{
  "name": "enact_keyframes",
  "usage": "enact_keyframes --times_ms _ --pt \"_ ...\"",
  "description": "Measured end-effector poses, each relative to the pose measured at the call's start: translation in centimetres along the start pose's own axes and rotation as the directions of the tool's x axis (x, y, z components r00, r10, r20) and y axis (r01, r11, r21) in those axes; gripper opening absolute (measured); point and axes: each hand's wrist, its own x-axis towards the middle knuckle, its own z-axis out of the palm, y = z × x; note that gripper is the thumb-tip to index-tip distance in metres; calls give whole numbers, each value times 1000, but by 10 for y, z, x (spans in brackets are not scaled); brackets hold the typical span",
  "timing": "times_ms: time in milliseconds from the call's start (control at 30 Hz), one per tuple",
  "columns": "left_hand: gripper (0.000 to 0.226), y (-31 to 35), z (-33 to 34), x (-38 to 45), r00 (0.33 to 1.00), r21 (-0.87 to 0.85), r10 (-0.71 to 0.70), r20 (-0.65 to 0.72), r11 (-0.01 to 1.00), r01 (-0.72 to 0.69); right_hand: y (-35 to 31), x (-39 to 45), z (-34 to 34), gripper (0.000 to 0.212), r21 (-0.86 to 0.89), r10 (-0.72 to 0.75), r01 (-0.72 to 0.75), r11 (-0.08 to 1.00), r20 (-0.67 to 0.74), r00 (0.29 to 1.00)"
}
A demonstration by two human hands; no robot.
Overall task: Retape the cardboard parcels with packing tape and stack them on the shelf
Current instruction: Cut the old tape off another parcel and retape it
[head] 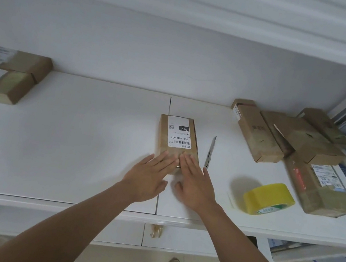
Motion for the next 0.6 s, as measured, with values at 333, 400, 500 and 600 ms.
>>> enact_keyframes --times_ms 333,400,500,600 --pt "69 22 -3 1 992 -98 -122 12 988 122 -8 1 0 87 49 27 -26 998 -16 1000" --pt "69 27 -3 0 986 -69 -162 23 984 164 -9 2 -5 79 34 23 -23 999 -2 1000" --pt "68 30 -10 -7 973 -28 -223 64 974 225 -17 4 -13 76 10 -14 13 1000 33 999" --pt "66 32 -13 -17 952 9 -294 84 956 294 -29 6 -17 73 18 -51 50 999 60 997"
